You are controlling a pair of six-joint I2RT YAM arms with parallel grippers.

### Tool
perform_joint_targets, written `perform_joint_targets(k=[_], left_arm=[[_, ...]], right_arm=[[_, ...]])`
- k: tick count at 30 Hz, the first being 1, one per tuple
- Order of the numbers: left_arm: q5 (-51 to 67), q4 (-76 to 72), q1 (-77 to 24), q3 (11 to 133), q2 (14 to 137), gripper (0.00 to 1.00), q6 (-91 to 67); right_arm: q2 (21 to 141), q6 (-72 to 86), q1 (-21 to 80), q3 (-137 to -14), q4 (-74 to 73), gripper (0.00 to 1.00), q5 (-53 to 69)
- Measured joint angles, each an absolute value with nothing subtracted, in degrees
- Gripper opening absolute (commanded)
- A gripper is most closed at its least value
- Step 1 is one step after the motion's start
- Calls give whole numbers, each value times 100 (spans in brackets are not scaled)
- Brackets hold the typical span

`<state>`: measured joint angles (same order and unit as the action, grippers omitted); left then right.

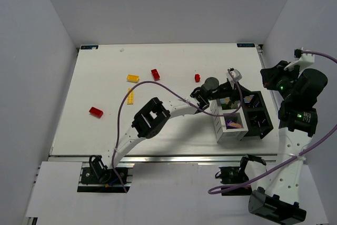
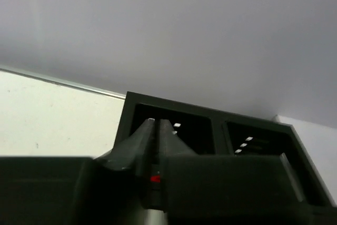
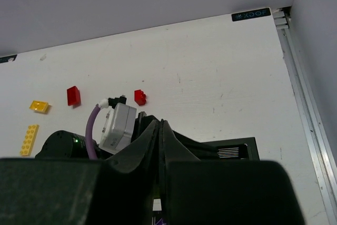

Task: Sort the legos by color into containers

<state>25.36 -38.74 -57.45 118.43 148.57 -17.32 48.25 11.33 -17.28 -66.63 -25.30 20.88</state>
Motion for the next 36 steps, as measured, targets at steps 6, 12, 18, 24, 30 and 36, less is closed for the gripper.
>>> perform_joint_targets(k=[6,12,18,24,30,36], left_arm=[[2012,-4075,-5544,10691,13802,0,-1863],[1341,-4178,-4744,8567,11507,10,-2091],[115,-2104,-3597,7456,9321,65,-2408],[-1135,397,-2775,6449,7876,98,-2412],[-2281,2290,-2434,6025,7175,98,-2388],[-3579,3083,-2292,4807,5710,98,-2475]], right_arm=[[5096,685,-1741,-6919,-2375,54,2888],[5607,220,-1723,-7113,-2108,61,3693],[7948,-532,-908,-8281,-2434,71,3607],[10221,-836,733,-8873,-3192,82,2119],[11587,-781,1678,-10449,-3887,89,1122],[12464,-572,1927,-11537,-3946,85,279]])
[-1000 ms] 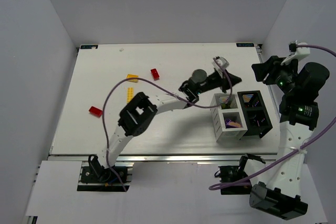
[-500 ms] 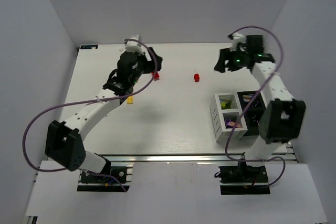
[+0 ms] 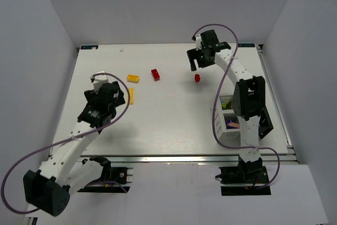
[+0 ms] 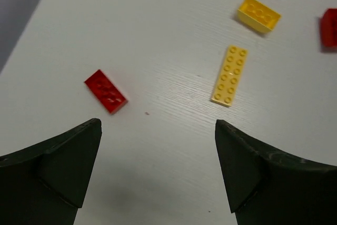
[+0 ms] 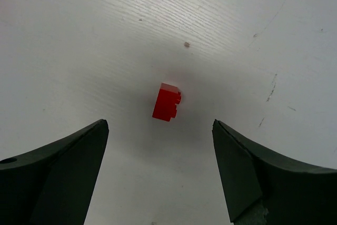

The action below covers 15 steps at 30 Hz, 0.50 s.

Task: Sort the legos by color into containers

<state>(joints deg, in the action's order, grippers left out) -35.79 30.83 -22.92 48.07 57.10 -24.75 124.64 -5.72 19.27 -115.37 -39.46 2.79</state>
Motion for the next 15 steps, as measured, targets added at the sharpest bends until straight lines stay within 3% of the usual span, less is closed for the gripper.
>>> perform_joint_targets(k=[6,15], left_arm=[[-4713,3208,-2292,4359,4394,98,-2596],[-5341,3131,-2287,4344,4091,98,-2663]], right_arm=[[13087,-270,2084,-11695,-4018,81,-242],[13694,-56,2222,-11915,-4040,55,-578]])
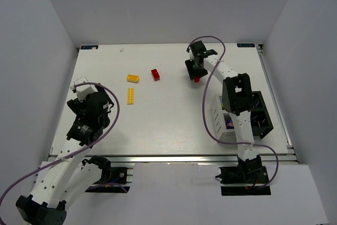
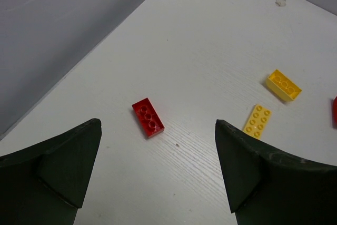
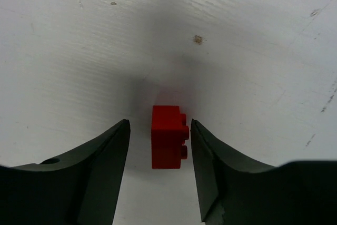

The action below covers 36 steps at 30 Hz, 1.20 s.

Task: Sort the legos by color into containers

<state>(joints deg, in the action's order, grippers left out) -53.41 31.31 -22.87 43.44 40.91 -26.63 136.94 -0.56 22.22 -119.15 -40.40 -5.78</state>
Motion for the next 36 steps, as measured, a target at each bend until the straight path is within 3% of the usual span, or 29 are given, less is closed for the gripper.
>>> perform_joint_targets(k=[3,4,5,7,13,17,21,26,36], left_arm=[[-5363,3131,-2287,4309,4191,98,-2668],[-5374,3131,-2287,4283,4182,97,-2665],[-5384,3135,-2287,4265,4167,96,-2668],[-5404,3131,-2287,4257,4150,94,-2665],[-5194,3127,-2139,4259,4466,88,-2768],[-4554,3133,-1551,4407,5518,91,-2812],[-3562,3138,-742,4499,6632,94,-2867],[-2856,3247,130,4547,7022,98,-3100],[-2600,3607,854,4904,7730,98,-3839]], right_arm=[[13797,-14,2213,-11917,-4045,39,-609],[13819,19,2209,-11922,-4038,31,-591],[13819,19,2209,-11933,-4038,15,-613],[13819,54,2191,-11944,-4042,0,-609],[13218,-231,2134,-11240,-3734,0,-255],[11402,-711,2045,-9894,-3599,0,228],[9421,-1090,1772,-9577,-3406,0,336],[7684,-1306,1120,-8873,-3109,0,40],[7380,-1542,-482,-7247,-3868,0,-169]])
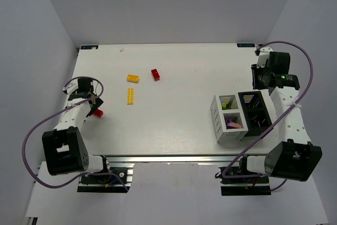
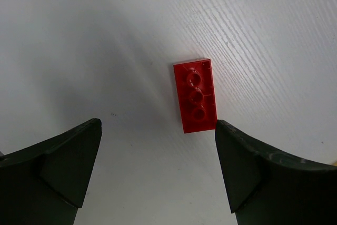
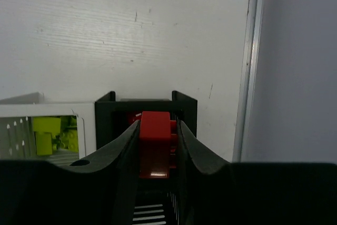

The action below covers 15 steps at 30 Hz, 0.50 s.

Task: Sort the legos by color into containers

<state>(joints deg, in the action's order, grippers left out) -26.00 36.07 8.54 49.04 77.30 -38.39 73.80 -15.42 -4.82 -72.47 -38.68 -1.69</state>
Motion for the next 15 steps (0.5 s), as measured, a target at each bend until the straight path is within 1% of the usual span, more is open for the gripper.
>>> perform_joint_targets(k=[6,15], left_arm=[[-2475,3664,934,4904,7756,98,-3959],[-2327,3614,937,4904,7629,98,-3970]], right_arm=[[7345,-1697,-869,-7057,-4066,0,200],[7658,-1844,-1024,-6893,-4377,0,956]])
